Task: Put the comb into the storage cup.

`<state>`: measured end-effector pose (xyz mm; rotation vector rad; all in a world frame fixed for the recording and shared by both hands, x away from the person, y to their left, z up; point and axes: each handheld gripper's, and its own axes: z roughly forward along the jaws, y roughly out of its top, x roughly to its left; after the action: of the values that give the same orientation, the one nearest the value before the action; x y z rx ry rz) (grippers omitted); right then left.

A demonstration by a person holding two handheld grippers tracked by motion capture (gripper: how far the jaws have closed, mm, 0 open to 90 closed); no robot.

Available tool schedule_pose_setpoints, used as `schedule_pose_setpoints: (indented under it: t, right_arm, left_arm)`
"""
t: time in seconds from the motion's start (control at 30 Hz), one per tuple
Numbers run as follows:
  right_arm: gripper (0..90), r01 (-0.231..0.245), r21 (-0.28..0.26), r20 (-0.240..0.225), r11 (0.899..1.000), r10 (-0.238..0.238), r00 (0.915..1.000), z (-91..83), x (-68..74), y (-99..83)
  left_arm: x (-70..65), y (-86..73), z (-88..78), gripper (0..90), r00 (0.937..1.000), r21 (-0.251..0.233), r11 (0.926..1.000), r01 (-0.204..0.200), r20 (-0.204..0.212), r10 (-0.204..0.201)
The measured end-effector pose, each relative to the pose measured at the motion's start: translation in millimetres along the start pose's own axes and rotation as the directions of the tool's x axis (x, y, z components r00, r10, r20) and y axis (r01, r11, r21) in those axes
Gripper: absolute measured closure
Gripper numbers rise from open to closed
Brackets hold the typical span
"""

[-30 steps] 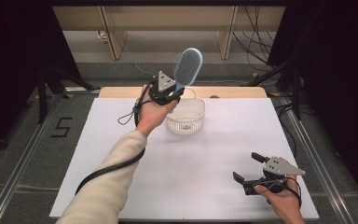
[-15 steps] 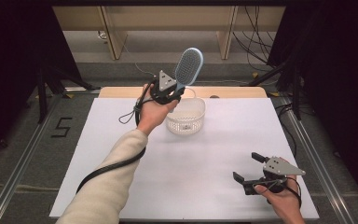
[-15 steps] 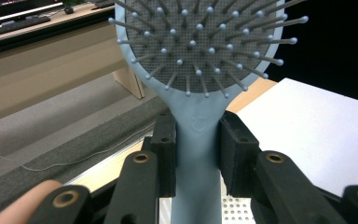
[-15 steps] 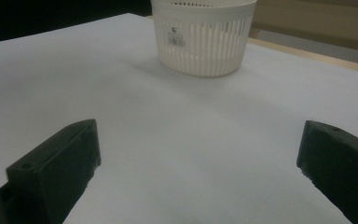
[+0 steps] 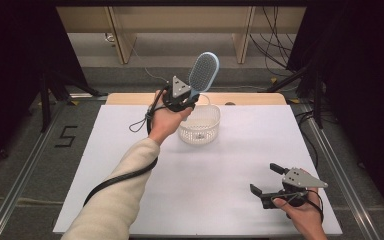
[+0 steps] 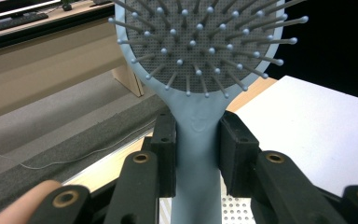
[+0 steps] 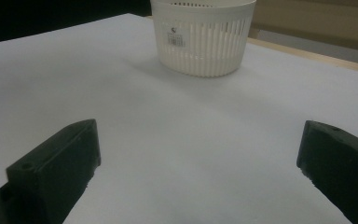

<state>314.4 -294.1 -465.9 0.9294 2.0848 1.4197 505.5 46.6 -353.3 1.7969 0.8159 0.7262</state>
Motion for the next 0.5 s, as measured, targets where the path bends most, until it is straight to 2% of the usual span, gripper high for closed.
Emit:
schedule_pose_setpoints:
  t: [0.5]
  right_arm:
    - [0.2, 0.000, 0.004, 0.003, 1.000, 0.000, 1.0000, -0.4, -0.1, 0.0]
  left_arm:
    - [0.0, -1.0, 5.5, 69.8, 1.0000, -0.001, 1.0000, 0.001, 0.008, -0.001]
